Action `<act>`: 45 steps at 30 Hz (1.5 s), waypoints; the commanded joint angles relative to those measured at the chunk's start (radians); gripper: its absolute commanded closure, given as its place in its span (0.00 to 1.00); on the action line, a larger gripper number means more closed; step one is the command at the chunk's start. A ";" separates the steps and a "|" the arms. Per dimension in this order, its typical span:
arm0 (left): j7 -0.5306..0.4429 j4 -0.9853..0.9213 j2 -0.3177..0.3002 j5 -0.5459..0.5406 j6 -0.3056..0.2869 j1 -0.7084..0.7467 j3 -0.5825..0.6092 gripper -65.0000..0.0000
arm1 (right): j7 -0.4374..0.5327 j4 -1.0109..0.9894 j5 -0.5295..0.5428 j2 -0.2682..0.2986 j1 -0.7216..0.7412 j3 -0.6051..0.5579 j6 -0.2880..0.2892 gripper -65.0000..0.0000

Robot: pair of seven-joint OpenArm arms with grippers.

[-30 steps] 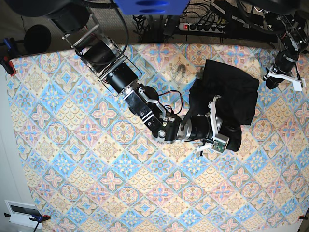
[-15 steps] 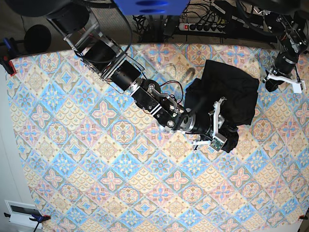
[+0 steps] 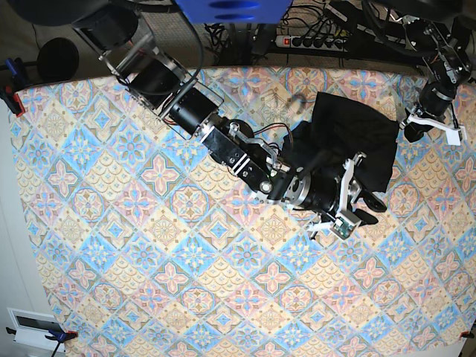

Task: Layout the t-shirt on the table in an organized manner, then fold the t-shirt properly
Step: 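Lay the carried end onto the other half with the right gripper, then grasp the folded bundle with both grippers and lift it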

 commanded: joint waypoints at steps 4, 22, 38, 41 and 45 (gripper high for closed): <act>0.009 0.059 -0.023 -0.016 -0.003 -0.038 0.072 0.99 | -0.046 0.053 -0.001 0.060 -0.035 0.120 -0.006 0.75; 0.028 0.142 0.046 0.223 0.003 -0.269 0.366 0.52 | -0.069 0.194 0.003 0.213 -0.191 0.298 -0.006 0.75; -0.015 0.008 0.172 0.532 0.003 -0.332 0.476 0.54 | -0.069 0.217 0.005 0.213 -0.191 0.298 -0.006 0.75; -0.044 -0.033 0.172 0.533 0.003 -0.332 0.478 0.54 | -0.069 0.218 0.005 0.213 -0.191 0.298 -0.006 0.75; -0.048 -0.067 0.167 0.533 0.003 -0.332 0.497 0.55 | -0.069 0.222 0.005 0.213 -0.191 0.298 -0.006 0.75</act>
